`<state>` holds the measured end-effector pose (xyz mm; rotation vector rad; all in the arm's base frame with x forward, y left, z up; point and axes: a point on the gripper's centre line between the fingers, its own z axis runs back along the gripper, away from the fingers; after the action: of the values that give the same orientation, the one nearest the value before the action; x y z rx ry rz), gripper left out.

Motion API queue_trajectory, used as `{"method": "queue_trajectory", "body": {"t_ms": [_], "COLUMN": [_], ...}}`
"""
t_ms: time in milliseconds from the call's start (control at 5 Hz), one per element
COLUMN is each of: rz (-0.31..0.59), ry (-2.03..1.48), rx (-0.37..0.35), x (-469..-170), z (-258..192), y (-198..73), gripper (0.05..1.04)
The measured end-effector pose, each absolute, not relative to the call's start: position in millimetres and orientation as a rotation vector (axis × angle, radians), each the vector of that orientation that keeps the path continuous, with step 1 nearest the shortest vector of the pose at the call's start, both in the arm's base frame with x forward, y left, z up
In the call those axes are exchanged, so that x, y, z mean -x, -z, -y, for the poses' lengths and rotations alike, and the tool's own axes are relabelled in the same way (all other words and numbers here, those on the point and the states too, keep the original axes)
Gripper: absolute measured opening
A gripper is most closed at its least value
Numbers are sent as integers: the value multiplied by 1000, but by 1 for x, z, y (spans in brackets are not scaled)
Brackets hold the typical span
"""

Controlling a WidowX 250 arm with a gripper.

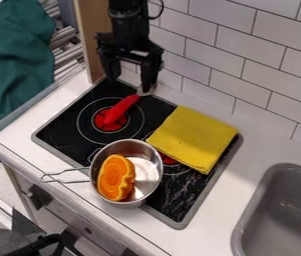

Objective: Out the red spoon on the left lower edge of stove

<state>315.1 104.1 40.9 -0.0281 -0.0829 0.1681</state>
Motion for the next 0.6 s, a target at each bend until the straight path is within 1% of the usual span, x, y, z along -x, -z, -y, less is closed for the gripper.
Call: {"method": "queue_trajectory", "body": {"t_ms": [200,400,600], "rz": [54,71,84], "ry": [-152,-101,-56], "rx": [53,36,-3], "x": [-321,-319,-315], "z": [-119,-129,-135], "y": [-12,7,20], "gripper": [1007,1007,1007]}}
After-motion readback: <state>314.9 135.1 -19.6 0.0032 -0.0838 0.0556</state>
